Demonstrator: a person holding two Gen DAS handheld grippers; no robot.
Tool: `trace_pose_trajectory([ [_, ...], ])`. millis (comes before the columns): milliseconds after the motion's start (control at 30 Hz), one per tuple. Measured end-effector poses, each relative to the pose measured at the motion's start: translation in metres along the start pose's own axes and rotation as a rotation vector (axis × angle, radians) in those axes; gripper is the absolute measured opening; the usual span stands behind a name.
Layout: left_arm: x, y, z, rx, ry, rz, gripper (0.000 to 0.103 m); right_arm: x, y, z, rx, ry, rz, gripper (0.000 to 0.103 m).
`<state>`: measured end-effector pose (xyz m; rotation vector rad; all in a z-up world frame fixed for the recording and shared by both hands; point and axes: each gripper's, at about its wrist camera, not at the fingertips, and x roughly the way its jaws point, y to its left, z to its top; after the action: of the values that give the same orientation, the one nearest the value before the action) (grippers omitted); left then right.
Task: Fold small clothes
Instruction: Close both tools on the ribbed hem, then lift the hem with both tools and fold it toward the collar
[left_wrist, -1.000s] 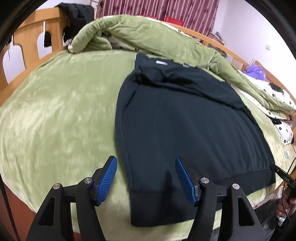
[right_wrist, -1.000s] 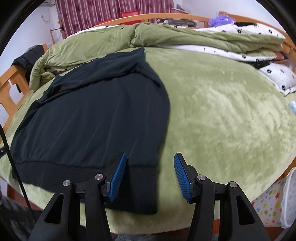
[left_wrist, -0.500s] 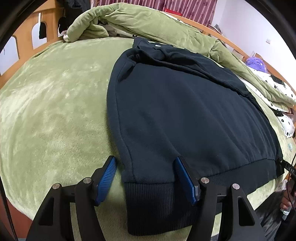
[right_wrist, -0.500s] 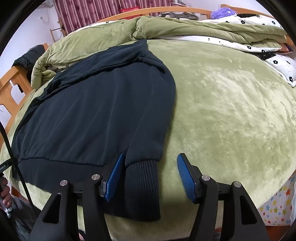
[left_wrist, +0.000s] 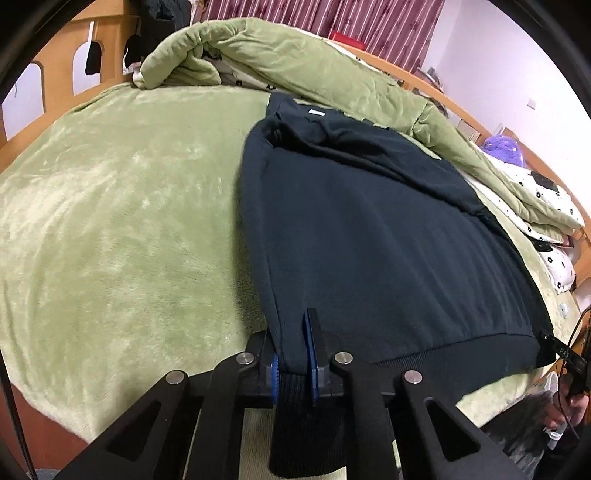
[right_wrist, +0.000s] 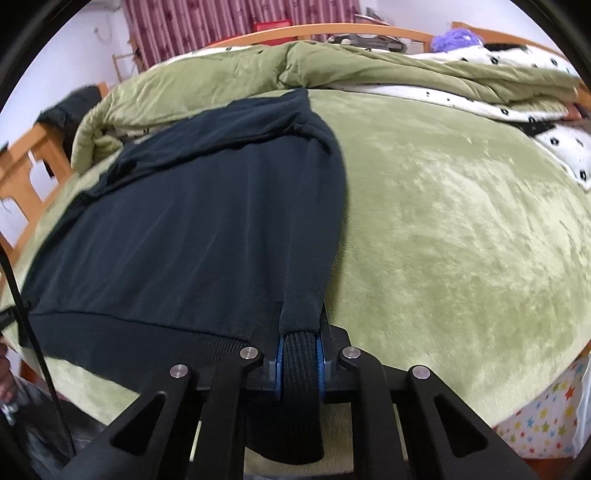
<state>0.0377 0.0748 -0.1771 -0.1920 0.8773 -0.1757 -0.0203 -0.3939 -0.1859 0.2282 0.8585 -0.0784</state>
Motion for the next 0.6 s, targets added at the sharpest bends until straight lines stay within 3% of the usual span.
trace_pose_trajectory([
  [600,-0.091,0.005,-0.04,0.03,-0.091,-0.049,0.011,-0.092,0.011,-0.052,-0.006,-0.063,0.029,0.012],
])
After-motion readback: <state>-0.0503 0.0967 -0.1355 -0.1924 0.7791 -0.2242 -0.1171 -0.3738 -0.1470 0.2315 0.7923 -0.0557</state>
